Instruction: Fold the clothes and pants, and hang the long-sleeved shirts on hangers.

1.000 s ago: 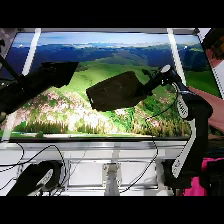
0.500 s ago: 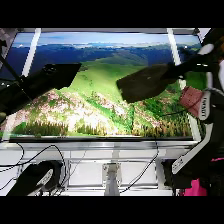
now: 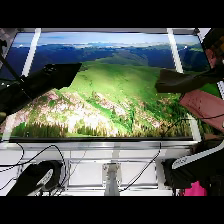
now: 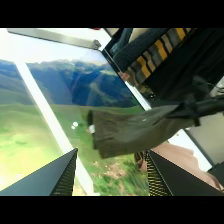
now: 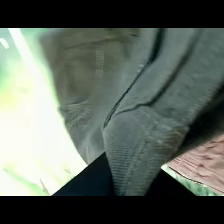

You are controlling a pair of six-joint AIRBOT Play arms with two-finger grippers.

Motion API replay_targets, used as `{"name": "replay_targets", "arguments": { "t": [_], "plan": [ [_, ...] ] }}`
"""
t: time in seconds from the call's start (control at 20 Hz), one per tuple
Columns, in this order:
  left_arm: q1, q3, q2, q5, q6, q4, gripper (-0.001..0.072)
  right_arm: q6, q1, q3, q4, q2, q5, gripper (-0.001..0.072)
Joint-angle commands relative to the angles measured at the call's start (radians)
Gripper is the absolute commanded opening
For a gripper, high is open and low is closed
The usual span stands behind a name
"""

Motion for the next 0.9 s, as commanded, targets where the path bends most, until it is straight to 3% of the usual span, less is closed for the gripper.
{"name": "replay_targets", "arguments": {
  "t": [0.0, 0.2, 0.55, 0.6, 0.65, 0.75, 0.85],
  "plan": [
    [0.001, -0.001, 0.000, -0.001, 0.000, 0.000, 0.0477, -0.006, -0.120, 0.001, 0.042, 0.041, 0.003, 0.0013],
    [0.001, 0.000, 0.000, 0.000, 0.000, 0.000, 0.0477, -0.003, -0.261, -0.002, 0.024, 0.089, 0.064, 0.0013],
    [0.001, 0.000, 0.000, 0.000, 0.000, 0.000, 0.0477, 0.048, -0.396, -0.051, -0.227, 0.111, 0.220, 0.0021],
    [0.001, 0.000, 0.000, 0.000, 0.000, 0.000, 0.0477, 0.048, -0.398, -0.067, -0.235, 0.111, 0.220, 0.0143],
    [0.001, 0.000, 0.000, 0.000, 0.000, 0.000, 0.0477, 0.049, -0.398, -0.079, -0.255, 0.110, 0.220, 0.0359],
    [0.001, 0.000, 0.000, -0.001, 0.000, 0.000, 0.0477, 0.052, -0.391, -0.081, -0.294, 0.109, 0.220, 0.0442],
    [0.001, 0.000, 0.000, -0.001, 0.000, 0.000, 0.0477, 0.052, -0.394, -0.072, -0.319, 0.109, 0.219, 0.0455]
  ]
}}
